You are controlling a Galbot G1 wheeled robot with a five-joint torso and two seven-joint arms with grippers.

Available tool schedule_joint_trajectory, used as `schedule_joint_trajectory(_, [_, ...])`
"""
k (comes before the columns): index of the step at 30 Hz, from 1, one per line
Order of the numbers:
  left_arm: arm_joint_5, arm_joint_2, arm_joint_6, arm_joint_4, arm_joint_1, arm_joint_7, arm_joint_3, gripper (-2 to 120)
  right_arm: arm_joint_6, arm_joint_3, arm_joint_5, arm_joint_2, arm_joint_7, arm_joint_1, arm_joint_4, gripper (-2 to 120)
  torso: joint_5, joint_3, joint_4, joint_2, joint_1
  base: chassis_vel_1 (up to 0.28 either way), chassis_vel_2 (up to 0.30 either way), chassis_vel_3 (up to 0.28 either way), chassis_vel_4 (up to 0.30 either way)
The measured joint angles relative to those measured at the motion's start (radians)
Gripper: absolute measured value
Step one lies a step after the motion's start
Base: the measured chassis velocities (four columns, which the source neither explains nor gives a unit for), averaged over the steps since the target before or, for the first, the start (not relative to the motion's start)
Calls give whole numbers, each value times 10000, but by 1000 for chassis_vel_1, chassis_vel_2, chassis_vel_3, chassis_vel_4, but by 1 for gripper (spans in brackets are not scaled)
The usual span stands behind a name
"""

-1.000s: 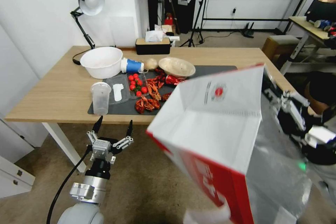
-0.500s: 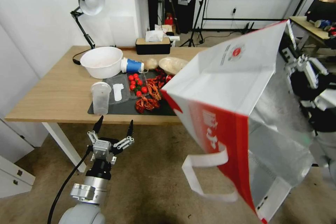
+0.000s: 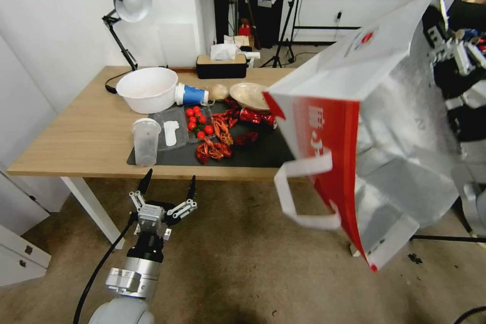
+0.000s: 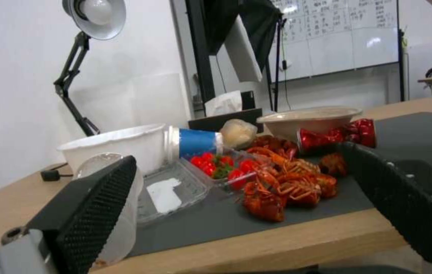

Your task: Pick up the food delivery bag from the floor and place it on the table.

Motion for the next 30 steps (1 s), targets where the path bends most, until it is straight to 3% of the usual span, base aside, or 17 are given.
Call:
schedule_joint_trajectory(2, [147, -77, -53, 38, 47, 8, 47, 100, 53, -495, 232, -190, 715, 734, -533, 0, -1, 0, 1, -2, -1, 0, 0, 0, 0])
schedule_joint_trajectory(6, [207, -104, -60, 45, 64, 10, 68, 100, 67, -646, 327, -219, 983, 955, -751, 0, 0, -1, -1, -2, -1, 0, 0, 0, 0])
schedule_joint_trajectory(13, [451, -229, -80, 98, 118, 17, 182, 100, 59, -1243, 1108, -362, 3232, 2006, -1734, 0, 1, -2, -1, -3, -2, 0, 0, 0, 0])
schedule_joint_trajectory(17, [546, -250, -100, 177, 116, 20, 222, 100, 69, -1396, 1307, -419, 3731, 2380, -2163, 0, -1, -3, -2, -4, -2, 0, 0, 0, 0])
schedule_joint_trajectory(30, [627, -244, -229, 252, 133, 34, 248, 100, 78, -2293, 1175, -590, 3826, 3464, -3718, 0, -2, -4, 0, -6, -2, 0, 0, 0, 0])
